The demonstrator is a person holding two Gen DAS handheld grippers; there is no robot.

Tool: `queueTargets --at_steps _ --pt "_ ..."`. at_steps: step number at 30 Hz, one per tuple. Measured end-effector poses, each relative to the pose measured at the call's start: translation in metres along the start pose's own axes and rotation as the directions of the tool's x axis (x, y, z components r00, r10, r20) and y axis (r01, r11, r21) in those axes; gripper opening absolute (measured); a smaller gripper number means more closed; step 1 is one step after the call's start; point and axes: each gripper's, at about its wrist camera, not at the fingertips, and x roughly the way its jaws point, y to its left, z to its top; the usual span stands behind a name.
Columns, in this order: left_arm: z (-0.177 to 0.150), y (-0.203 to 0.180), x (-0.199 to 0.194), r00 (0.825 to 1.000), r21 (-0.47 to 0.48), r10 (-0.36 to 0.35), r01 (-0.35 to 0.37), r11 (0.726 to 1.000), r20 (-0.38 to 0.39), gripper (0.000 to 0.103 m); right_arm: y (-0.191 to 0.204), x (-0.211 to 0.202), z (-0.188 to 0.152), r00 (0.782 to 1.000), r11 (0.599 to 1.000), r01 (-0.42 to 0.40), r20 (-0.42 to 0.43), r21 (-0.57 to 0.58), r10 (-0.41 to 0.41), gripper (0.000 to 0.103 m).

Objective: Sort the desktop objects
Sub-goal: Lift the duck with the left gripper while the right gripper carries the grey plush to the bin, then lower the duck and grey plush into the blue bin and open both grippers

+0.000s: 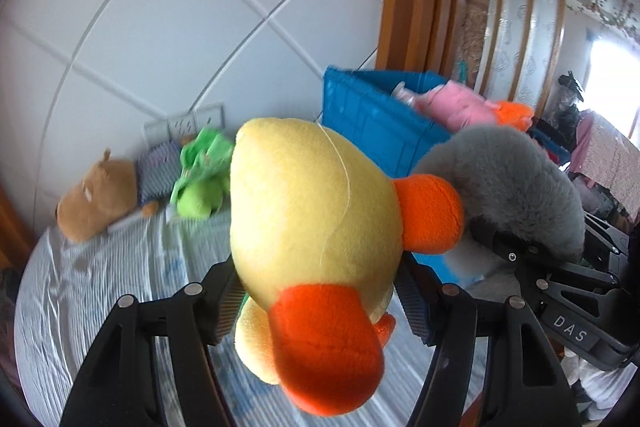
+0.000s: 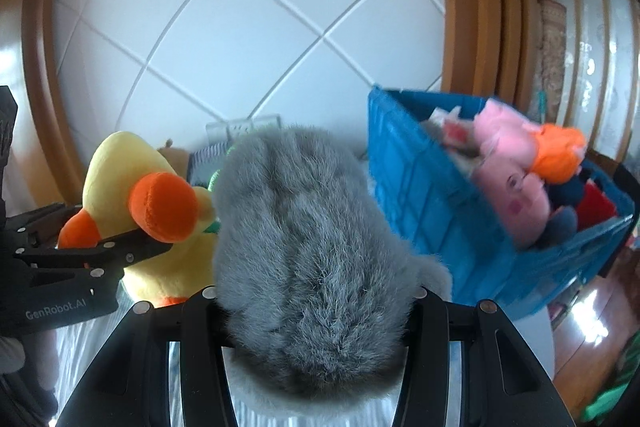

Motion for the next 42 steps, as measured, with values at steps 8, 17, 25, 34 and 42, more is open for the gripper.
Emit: queueTargets --at_steps 8,17,25,34,42 --pt "0.088 -0.082 0.028 0.991 0.045 -0.019 0.013 0.999 0.129 0.067 -0.089 -0.016 0.055 0.989 0.999 0.043 0.142 0.007 -0.044 0.047" --pt "0.193 -0.198 0.105 0.978 0.029 -0.074 0.07 0.997 0.195 0.067 -0.25 -0.013 0.103 0.973 0.994 0.111 0.201 0.011 -0.111 0.047" --pt "0.175 -0.242 0.217 0.998 0.045 0.056 -0.056 0.997 -0.01 0.067 -0.355 0.055 0.07 0.994 0.991 0.112 -0.001 0.069 -0.112 0.048" --pt "0.161 -0.248 0.236 0.99 0.042 0.12 -0.117 0.992 -0.077 0.088 -0.382 0.111 0.021 0.981 0.992 0.066 -0.186 0.105 -0.046 0.05" --pt "0.149 -0.248 0.21 0.994 0.035 0.109 -0.107 0.994 -0.032 0.103 -0.384 0.089 0.02 0.99 0.988 0.089 -0.121 0.128 -0.073 0.103"
